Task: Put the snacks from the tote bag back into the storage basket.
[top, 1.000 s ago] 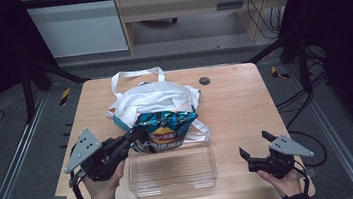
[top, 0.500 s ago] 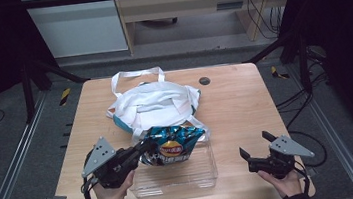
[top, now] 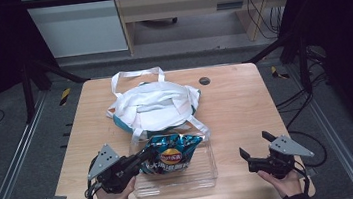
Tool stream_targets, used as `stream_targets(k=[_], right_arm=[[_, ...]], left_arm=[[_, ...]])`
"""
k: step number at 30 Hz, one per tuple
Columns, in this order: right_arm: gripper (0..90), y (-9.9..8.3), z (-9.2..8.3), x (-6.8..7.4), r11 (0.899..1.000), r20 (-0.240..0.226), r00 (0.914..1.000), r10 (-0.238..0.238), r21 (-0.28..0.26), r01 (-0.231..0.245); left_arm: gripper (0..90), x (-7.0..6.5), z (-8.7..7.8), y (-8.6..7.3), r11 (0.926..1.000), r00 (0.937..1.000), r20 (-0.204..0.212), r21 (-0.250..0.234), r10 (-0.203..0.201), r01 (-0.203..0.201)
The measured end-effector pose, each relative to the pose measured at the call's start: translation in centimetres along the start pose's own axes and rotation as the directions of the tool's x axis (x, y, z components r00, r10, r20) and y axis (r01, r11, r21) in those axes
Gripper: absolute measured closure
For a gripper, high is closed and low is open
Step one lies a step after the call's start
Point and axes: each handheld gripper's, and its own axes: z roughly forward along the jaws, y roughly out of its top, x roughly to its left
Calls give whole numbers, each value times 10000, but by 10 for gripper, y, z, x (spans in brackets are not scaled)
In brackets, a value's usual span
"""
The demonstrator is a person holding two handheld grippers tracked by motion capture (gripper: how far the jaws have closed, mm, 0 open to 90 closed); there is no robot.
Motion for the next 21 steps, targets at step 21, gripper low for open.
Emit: stream_targets(k=[21], right_arm=[[45,-1,4,0,9998,43,9999,-127,158,126]], left_arm=[[899,19,4,-7,9991,9947,-967,209,-348,370]])
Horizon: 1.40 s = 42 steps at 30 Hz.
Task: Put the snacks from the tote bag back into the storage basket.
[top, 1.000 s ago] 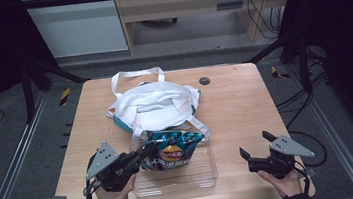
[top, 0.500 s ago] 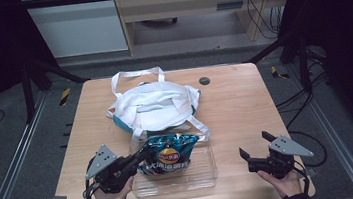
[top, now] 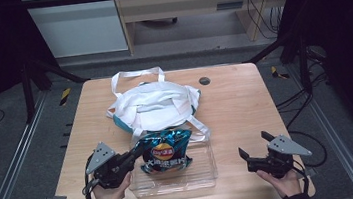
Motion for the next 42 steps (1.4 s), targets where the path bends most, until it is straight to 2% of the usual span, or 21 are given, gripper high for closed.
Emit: stream_targets(k=[14,24,42], right_arm=[[45,0,2,-1,10000,13,10000,-30,62,30],[45,0,3,0,9999,18,10000,-58,86,58],[45,0,4,0,9999,24,10000,-54,140,53]], left_arm=[[893,2,11,1,9995,9987,-505,-326,38,-54],[889,6,22,4,9993,9968,-793,-386,-53,22],[851,14,31,7,9988,9952,-978,-488,31,-79]])
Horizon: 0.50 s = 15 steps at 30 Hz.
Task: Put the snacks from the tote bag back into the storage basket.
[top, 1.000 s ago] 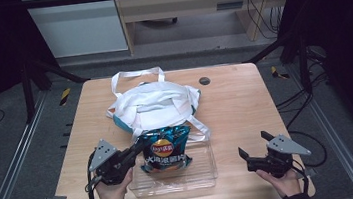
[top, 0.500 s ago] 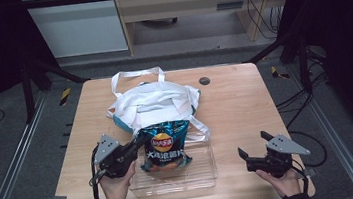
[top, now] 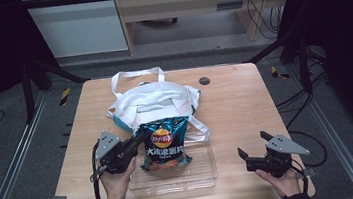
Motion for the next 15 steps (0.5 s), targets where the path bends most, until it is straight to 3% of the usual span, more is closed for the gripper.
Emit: stream_targets(k=[10,15], right_arm=[[45,0,1,0,10000,-7,10000,5,-4,-5],[45,0,1,0,10000,-30,10000,18,13,-18]], left_arm=[[631,-1,3,0,9991,9991,-186,-185,388,-391],[541,0,3,0,9994,9992,-175,-55,350,-351]])
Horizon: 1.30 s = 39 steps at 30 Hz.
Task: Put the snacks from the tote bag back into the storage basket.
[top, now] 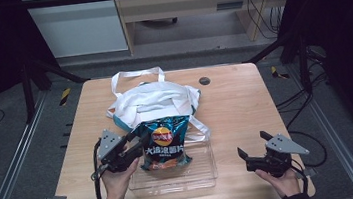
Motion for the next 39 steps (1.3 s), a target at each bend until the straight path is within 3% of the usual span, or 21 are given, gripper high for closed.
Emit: stream_targets(k=[10,18,22,35,39], right_arm=[[45,0,0,0,10000,-27,10000,21,-7,-21],[45,0,-1,0,10000,-21,10000,-5,-22,5],[45,0,0,0,10000,-25,10000,1,-18,-1],[47,0,1,0,10000,-16,10000,-63,-2,63],[48,0,1,0,10000,-29,10000,-83,-10,83]], left_arm=[[462,2,-4,0,9999,9999,78,60,-102,101],[574,-1,-5,-1,9999,9998,181,140,71,-74],[650,-4,-3,-1,9995,9997,-33,207,236,-236],[691,-3,6,0,9994,9993,-264,247,-245,252],[669,-3,6,0,9995,9995,-257,247,-168,175]])
